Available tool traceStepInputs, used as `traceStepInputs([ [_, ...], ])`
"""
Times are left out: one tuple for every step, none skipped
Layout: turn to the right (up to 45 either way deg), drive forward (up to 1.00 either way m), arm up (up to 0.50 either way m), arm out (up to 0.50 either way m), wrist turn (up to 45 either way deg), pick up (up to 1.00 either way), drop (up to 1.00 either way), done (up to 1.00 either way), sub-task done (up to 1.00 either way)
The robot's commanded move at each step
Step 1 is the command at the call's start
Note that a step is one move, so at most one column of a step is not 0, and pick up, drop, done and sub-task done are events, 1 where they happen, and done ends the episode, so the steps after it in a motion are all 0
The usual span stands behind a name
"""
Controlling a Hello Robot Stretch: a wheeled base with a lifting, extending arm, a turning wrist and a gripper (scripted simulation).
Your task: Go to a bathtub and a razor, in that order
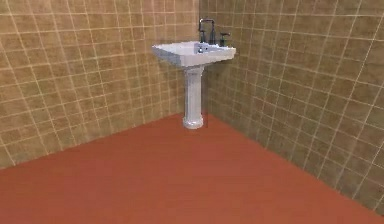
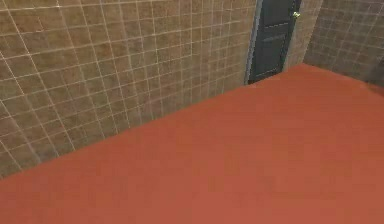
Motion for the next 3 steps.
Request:
traceStepInputs([
  [-3.0,0.00,0.00,0.00,0.0,0.00,0.00,0.00,0.00],
  [0.0,1.00,0.00,0.00,0.0,0.00,0.00,0.00,0.00],
  [0.0,0.40,0.00,0.00,0.0,0.00,0.00,0.00,0.00],
])
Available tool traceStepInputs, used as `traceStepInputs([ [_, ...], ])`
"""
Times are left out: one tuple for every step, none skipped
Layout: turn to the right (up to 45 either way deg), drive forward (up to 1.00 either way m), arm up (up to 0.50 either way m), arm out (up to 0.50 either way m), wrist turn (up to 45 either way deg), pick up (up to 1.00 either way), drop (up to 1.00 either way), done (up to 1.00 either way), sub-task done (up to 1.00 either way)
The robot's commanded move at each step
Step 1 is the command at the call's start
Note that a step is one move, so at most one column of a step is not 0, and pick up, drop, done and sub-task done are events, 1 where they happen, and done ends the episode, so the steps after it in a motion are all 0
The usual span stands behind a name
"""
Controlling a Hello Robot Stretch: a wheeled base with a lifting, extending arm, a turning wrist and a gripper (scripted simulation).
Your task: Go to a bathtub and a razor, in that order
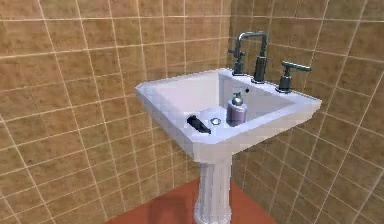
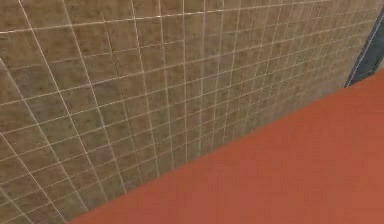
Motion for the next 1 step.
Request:
traceStepInputs([
  [0.0,0.00,0.00,0.00,0.0,0.00,0.00,1.00,0.00],
])
